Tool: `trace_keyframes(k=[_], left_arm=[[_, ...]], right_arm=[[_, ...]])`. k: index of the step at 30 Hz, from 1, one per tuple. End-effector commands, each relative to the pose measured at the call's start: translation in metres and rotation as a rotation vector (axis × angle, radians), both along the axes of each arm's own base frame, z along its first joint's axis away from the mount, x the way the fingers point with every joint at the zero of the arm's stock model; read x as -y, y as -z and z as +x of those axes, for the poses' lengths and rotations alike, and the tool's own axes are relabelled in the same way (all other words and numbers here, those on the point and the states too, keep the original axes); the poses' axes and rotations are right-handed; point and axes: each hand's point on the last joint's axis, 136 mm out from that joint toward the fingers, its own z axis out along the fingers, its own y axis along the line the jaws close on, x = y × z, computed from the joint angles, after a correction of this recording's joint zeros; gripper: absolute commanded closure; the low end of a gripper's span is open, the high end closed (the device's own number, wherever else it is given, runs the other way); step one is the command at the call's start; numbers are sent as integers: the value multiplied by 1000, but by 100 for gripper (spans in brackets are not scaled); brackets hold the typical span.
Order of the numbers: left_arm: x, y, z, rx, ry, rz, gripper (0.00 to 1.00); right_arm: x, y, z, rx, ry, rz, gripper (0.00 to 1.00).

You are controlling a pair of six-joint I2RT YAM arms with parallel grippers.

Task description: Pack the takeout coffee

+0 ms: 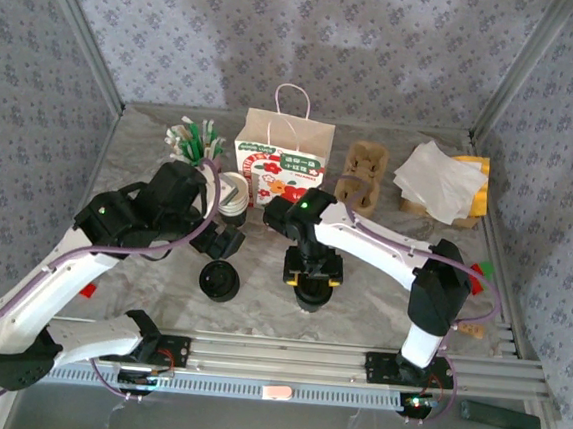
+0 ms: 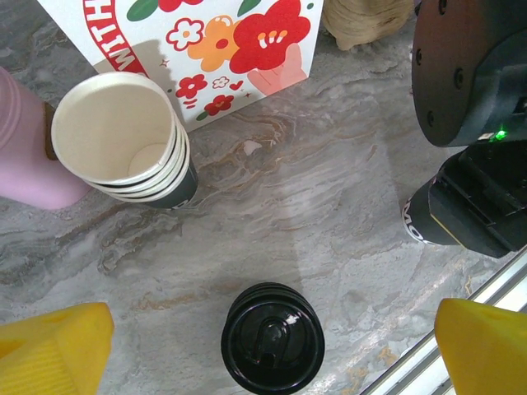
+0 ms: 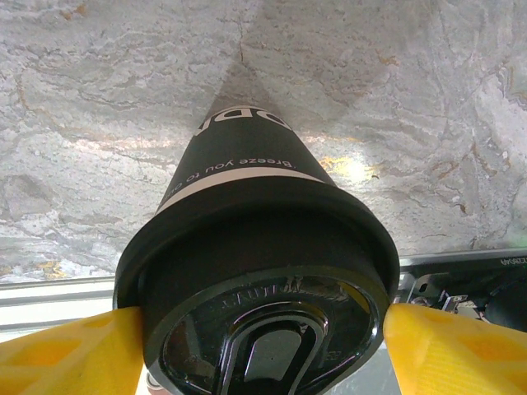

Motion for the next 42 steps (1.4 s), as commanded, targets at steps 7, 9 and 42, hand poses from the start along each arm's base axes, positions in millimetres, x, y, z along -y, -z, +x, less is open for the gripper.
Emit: trace_keyframes(k=[7,9,42], left_arm=[[-2,-10,2,54,9,-17,0],[-2,-10,2,57,11,-15,0],[-4,-25,1,10,-36,-66,0]], right_arm=[[4,40,-6,-105,-14,-87,24],[4,43,-7,-112,-16,-92,24],[12,-32,19,140,-142,0,13]])
